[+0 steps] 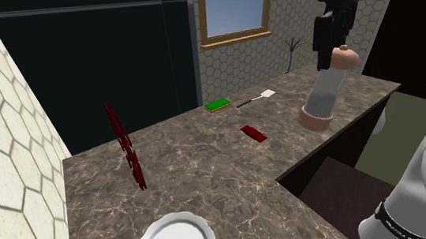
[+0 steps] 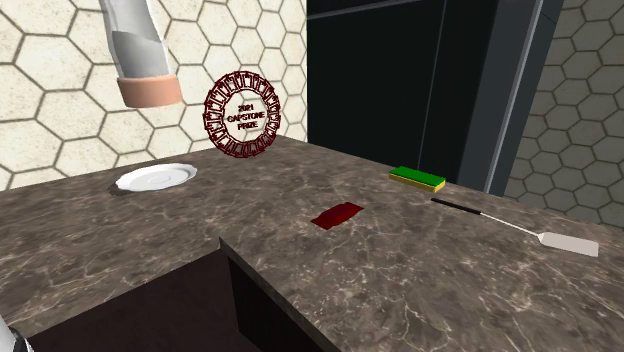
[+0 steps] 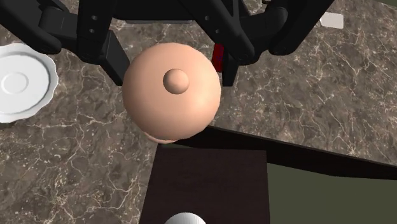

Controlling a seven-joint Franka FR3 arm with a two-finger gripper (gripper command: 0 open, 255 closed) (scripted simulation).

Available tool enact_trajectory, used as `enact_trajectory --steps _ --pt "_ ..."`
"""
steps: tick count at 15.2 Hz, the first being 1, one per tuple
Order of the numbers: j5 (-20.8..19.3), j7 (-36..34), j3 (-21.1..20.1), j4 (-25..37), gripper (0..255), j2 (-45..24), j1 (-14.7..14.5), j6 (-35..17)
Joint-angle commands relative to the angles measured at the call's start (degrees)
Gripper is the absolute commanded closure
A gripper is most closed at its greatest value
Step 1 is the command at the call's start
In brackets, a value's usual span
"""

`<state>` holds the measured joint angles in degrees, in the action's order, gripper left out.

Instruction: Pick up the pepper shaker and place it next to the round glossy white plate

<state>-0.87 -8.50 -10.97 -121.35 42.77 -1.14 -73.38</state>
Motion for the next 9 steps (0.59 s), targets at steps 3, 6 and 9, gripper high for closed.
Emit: enact_trajectory --steps 3,6,9 --pt "4.00 -5.63 -4.98 0.99 255 -0.30 -0.98 0.77" --pt "6.92 -9.91 -8.80 2.50 255 -0.92 -1.60 1.49" --pt "9.69 -14.30 -12.76 4.52 255 -2.07 -1.99 2.01"
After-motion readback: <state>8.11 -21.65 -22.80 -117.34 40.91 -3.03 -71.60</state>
